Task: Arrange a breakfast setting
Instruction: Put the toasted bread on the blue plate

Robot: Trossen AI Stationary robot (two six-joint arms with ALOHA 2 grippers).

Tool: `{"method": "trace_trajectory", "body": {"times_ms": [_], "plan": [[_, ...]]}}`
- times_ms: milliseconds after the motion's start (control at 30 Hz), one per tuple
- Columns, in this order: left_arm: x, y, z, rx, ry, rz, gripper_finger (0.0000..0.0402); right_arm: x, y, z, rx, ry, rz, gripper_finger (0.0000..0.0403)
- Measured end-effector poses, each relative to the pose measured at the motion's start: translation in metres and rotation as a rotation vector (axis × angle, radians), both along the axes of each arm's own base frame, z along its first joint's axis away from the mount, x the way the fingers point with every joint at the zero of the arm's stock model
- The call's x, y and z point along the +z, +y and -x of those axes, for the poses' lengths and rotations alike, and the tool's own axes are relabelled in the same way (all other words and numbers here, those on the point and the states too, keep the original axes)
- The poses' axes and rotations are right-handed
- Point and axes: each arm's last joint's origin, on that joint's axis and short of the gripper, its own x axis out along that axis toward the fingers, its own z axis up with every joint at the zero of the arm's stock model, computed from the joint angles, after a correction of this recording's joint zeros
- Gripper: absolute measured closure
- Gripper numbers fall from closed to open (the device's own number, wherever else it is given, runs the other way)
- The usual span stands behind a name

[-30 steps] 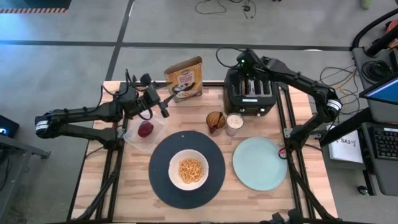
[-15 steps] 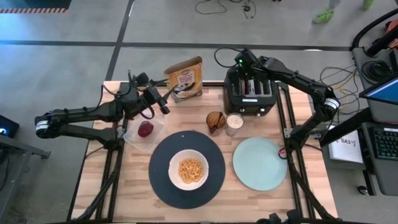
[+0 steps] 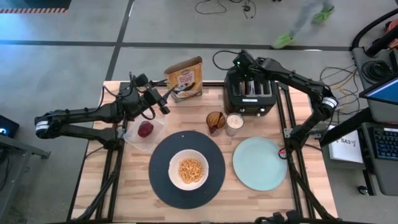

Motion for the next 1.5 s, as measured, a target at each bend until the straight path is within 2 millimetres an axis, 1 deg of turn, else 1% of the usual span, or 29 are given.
{"method": "trace_trajectory", "body": {"times_ms": [133,233,333,700,800,967,1067,1133,1200,1367,1500], "plan": [[0.000,0.000,0.000,0.000,0.000,0.000,0.0212,-0.009,-0.004,-0.005,0.001,0.022,-0.016,0.0240],[0.000,0.000,0.000,0.000,0.000,0.000,0.0212,-0.013,-0.006,-0.007,0.001,0.032,-0.023,0.0249],[0.000,0.000,0.000,0.000,0.005,-0.005,0.0212,-0.015,-0.007,-0.008,0.000,0.037,-0.023,0.0268],[0.000,0.000,0.000,0.000,0.008,-0.007,0.0212,-0.017,-0.008,-0.008,-0.016,0.060,-0.009,0.0359],[0.000,0.000,0.000,0.000,0.008,-0.007,0.0212,-0.016,-0.008,-0.008,-0.013,0.061,-0.008,0.0371],[0.000,0.000,0.000,0.000,0.008,-0.007,0.0212,-0.012,-0.006,-0.006,-0.006,0.052,-0.002,0.0373],[0.000,0.000,0.000,0.000,0.008,-0.007,0.0212,0.002,-0.003,-0.003,0.004,0.035,0.014,0.0373],[0.000,0.000,0.000,0.000,0.008,-0.007,0.0212,0.018,0.000,0.000,0.008,0.020,0.043,0.0374],[0.000,0.000,0.000,0.000,0.008,-0.007,0.0212,0.039,0.003,0.004,0.015,-0.003,0.083,0.0374],[0.000,0.000,0.000,0.000,0.009,-0.007,0.0212,0.086,0.022,0.014,0.062,-0.027,0.121,0.0374],[-0.001,0.000,0.000,0.000,0.009,-0.007,0.0212,0.117,0.042,0.021,0.138,-0.063,0.089,0.0374]]}}
